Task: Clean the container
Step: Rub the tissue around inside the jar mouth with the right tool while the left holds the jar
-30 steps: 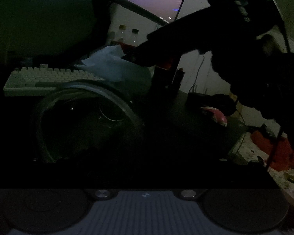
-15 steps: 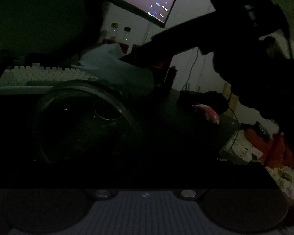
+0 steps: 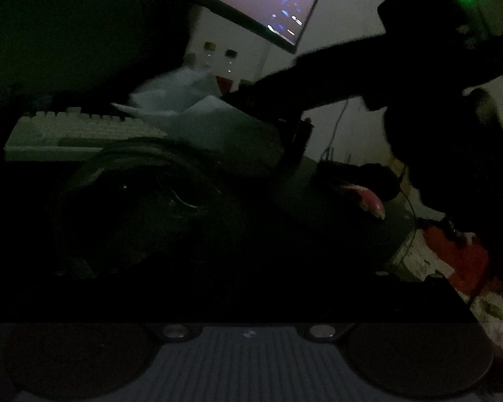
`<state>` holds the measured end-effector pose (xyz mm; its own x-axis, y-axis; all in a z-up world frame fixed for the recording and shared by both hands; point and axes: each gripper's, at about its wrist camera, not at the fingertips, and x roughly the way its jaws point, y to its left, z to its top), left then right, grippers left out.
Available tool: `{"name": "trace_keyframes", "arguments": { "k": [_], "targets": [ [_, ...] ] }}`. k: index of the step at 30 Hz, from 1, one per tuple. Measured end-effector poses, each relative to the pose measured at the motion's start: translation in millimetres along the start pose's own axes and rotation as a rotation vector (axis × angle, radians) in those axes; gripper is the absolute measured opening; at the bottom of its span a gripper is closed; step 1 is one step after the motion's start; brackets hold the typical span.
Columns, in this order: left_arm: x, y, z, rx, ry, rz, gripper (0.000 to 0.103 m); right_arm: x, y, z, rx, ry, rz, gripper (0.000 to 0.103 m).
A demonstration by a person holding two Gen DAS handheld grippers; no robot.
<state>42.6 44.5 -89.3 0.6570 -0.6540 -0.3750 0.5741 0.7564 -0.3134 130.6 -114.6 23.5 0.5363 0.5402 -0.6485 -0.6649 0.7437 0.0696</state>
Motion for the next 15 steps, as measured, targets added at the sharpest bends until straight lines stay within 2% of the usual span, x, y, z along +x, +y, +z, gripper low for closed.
{"name": "trace_keyframes", "arguments": {
  "k": [3,8,10,15],
  "targets": [
    [0.2,1.9,0.5,-0.004,-0.006,0.017,0.103,3.1,-4.0,-1.4,0.04,-0.019,-0.026,0.015],
    [0.6,3.9,1.6,0.001,-0.008,0.044,0.103,-7.5,23.2,-7.5,-0.045,-0.036,0.106,0.015],
    [0.7,3.9,2.0,0.004,-0.008,0.055,0.103,-8.8,28.3,-7.3,-0.065,-0.032,0.12,0.015],
    [0.6,5.2,1.6,0.012,-0.011,0.074,0.103,-2.6,15.9,-3.9,-0.021,-0.032,0.05,0.015]
  ]
}}
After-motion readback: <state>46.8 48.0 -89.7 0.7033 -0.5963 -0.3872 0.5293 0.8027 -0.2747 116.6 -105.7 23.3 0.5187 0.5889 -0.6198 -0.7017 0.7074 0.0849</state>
